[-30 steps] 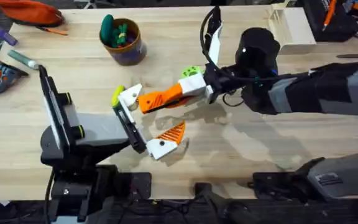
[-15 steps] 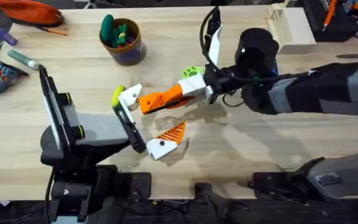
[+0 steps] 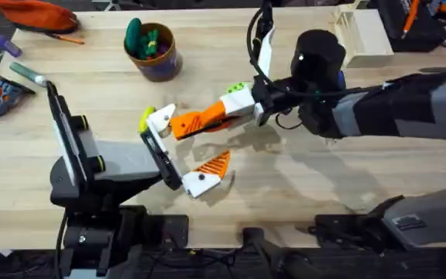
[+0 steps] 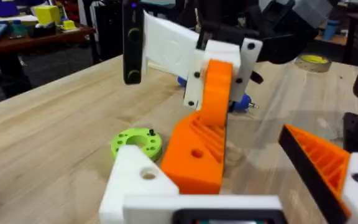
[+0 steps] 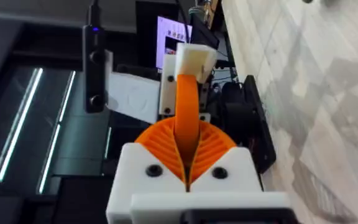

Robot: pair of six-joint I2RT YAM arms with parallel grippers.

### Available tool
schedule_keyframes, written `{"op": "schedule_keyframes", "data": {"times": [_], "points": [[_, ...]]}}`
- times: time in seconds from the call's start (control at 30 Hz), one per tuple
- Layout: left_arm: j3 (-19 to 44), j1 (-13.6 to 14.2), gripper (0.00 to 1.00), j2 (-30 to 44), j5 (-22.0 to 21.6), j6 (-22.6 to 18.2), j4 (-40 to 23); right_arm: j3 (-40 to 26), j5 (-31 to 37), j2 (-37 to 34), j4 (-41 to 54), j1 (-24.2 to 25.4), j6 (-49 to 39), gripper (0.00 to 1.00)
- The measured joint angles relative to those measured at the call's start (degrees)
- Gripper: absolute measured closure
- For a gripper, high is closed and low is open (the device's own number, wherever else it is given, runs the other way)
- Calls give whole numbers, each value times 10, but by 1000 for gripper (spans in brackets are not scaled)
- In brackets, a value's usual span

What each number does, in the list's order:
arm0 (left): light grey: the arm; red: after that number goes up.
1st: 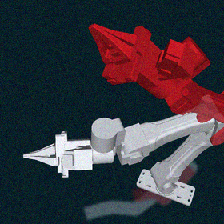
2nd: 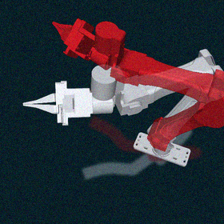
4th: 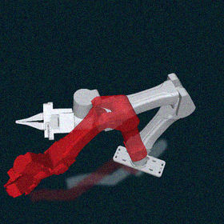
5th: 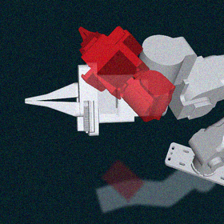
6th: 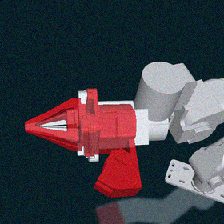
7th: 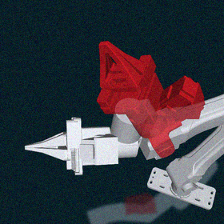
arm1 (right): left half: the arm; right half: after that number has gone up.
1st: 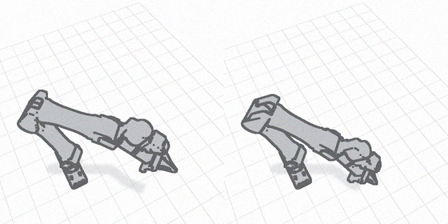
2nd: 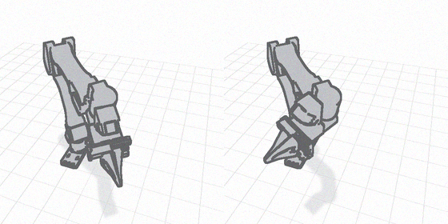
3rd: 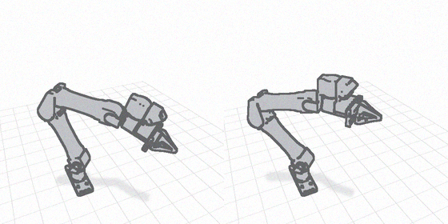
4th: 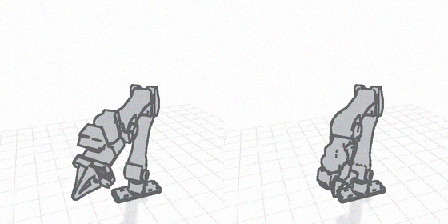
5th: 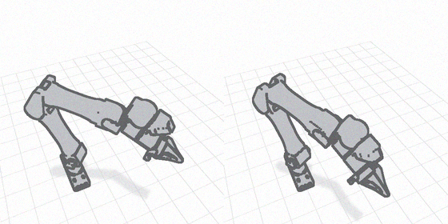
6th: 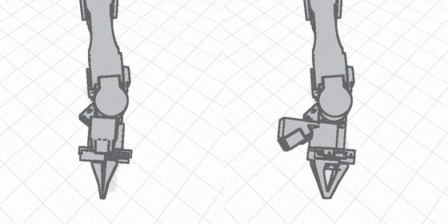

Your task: Pick up the gripper from the table and insert it into the empty holder that is missing its gripper. Then pick up a screw, insert it into the mounting hole, and use the screwdriver to tighten it. Finally, clean up the table by picking up the vegetable and placing it into the bucket.

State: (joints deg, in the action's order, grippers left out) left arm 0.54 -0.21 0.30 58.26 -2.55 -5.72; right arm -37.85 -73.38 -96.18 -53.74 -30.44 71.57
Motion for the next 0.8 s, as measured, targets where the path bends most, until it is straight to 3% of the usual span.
{"op": "schedule_keyframes", "data": {"times": [0.8], "points": [[0,0,15,0,5,0,0,-18,-2,-11,23,0,-17,990]]}}
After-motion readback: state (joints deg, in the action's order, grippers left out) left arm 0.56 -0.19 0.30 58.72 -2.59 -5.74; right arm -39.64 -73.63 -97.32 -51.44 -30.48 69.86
